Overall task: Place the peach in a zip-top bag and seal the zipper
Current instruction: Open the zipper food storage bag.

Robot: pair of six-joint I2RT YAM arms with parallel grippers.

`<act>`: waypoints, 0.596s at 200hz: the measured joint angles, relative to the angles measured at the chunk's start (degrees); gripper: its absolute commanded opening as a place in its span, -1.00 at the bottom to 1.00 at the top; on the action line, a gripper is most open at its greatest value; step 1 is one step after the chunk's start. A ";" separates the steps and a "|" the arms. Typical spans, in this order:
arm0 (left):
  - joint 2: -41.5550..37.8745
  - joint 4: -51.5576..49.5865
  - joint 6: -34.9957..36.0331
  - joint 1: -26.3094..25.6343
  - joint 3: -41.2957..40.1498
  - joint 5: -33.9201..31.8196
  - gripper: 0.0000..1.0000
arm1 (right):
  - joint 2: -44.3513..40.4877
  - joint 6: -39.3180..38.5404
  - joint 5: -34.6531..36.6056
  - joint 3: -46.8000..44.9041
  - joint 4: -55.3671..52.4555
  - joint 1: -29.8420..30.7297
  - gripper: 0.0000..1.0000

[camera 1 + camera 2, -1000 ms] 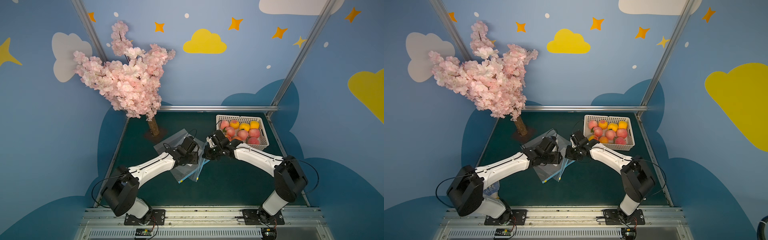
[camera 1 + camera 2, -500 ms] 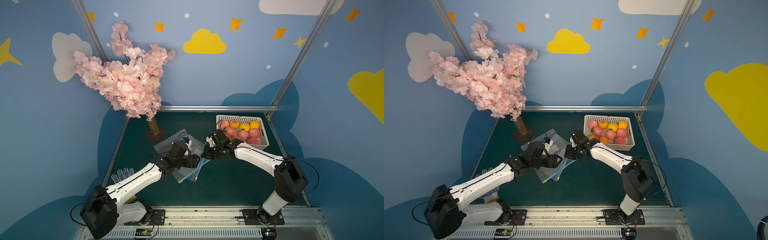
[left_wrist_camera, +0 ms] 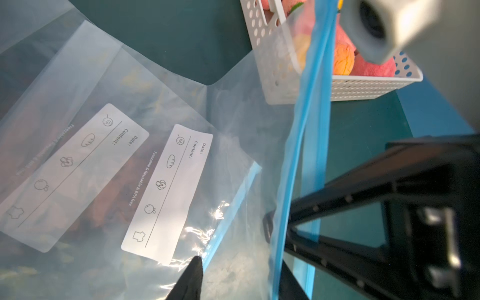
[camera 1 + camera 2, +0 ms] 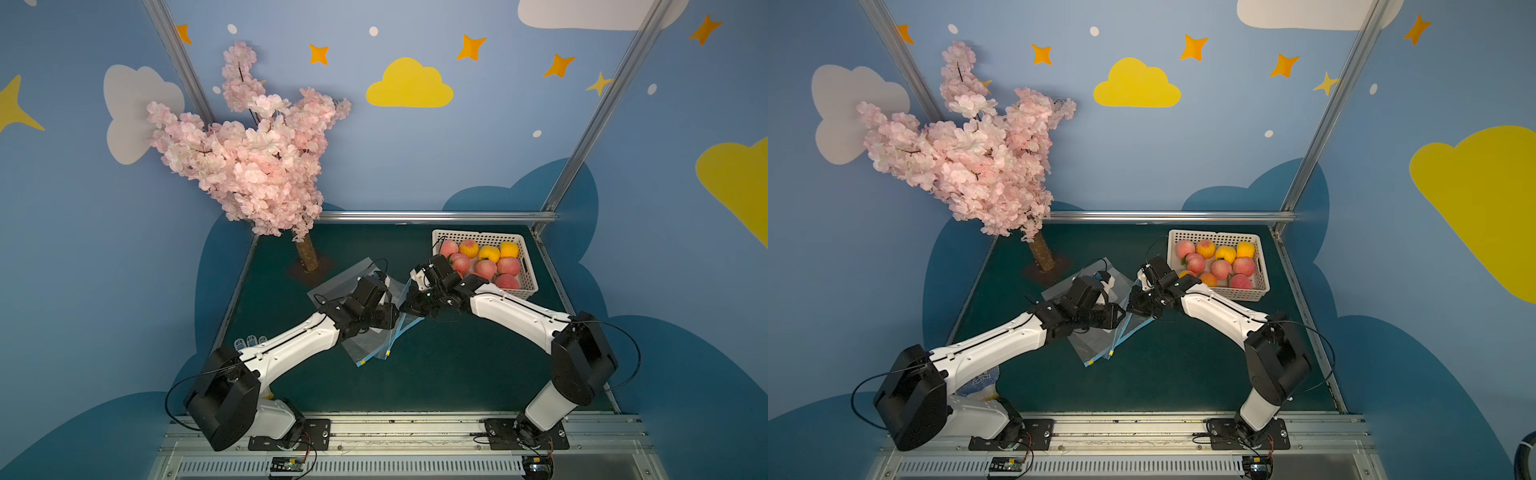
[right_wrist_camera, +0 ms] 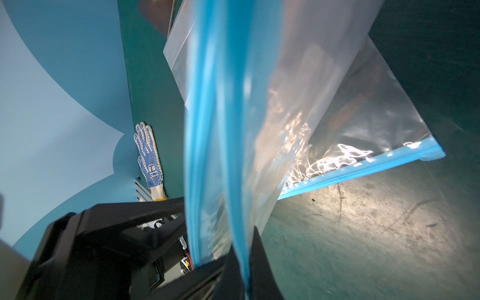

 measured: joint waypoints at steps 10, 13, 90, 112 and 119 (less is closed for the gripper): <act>1.03 -0.09 0.00 0.00 0.66 -0.15 -0.49 | -0.28 0.00 -0.02 0.00 0.02 -0.02 -1.00; 1.31 -0.11 0.39 0.00 0.83 -0.17 -0.56 | -0.35 -0.02 -0.09 0.00 0.02 -0.04 -1.00; 4.90 -8.35 3.89 0.44 11.91 -7.28 -0.94 | -1.31 -3.45 5.77 -0.04 -7.34 -3.34 -1.00; 5.95 -9.88 3.48 0.55 14.36 -9.31 -0.94 | -1.53 -5.07 8.41 -0.04 -9.94 -4.85 -1.00; 6.67 -10.29 3.39 0.57 15.15 -9.60 -0.94 | -1.53 -5.53 8.70 -0.02 -10.40 -5.31 -0.92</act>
